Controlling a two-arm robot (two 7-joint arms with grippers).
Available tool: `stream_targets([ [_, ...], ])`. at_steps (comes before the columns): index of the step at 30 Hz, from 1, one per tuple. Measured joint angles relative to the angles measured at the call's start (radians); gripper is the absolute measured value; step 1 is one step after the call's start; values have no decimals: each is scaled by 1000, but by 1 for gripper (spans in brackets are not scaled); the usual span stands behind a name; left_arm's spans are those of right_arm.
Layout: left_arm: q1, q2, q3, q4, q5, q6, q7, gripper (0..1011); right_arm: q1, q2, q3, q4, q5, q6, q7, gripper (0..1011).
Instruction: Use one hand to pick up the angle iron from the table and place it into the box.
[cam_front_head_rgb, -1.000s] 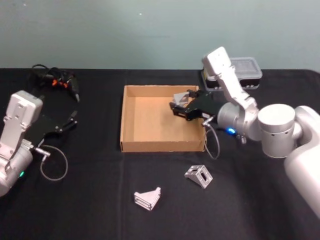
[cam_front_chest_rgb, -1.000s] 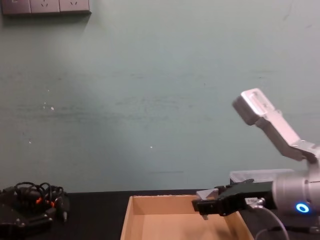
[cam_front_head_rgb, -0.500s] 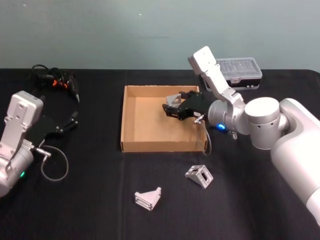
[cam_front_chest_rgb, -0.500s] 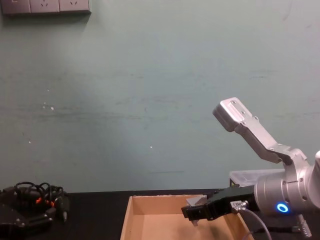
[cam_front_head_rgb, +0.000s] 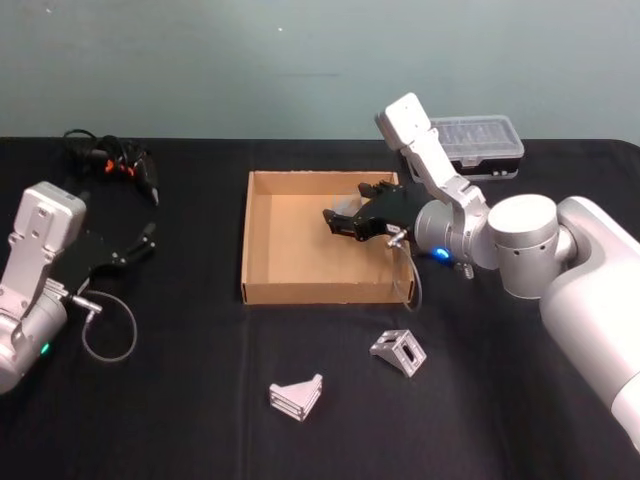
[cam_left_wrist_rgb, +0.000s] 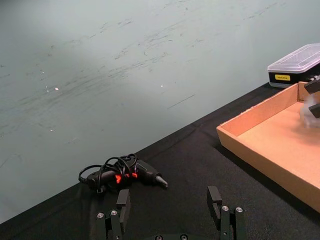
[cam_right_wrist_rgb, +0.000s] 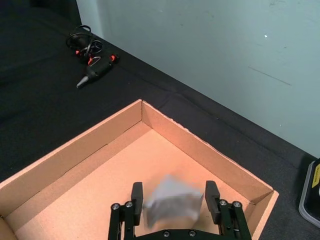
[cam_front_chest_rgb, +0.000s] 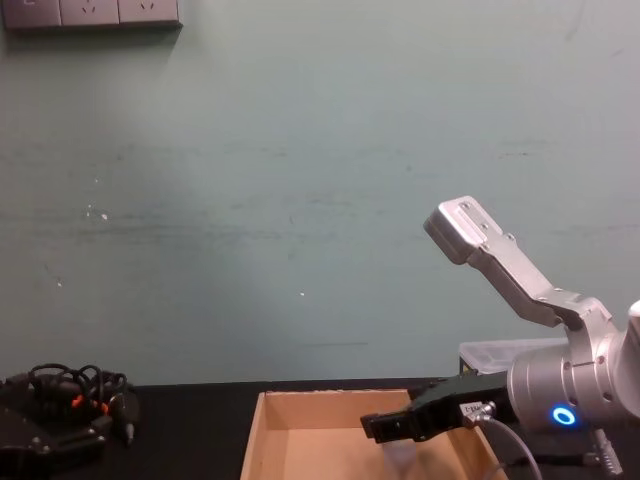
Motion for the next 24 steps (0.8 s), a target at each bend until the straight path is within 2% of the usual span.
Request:
stream_targets([
  [4,0,0,0,0,0,0,0,1011,-1,0,1,-2,0,0,0,887],
  [9,0,0,0,0,0,0,0,1011,-1,1,1,-2,0,0,0,994],
  [24,0,0,0,0,0,0,0,1011,-3,2,1,-4,2,0,0,1003],
])
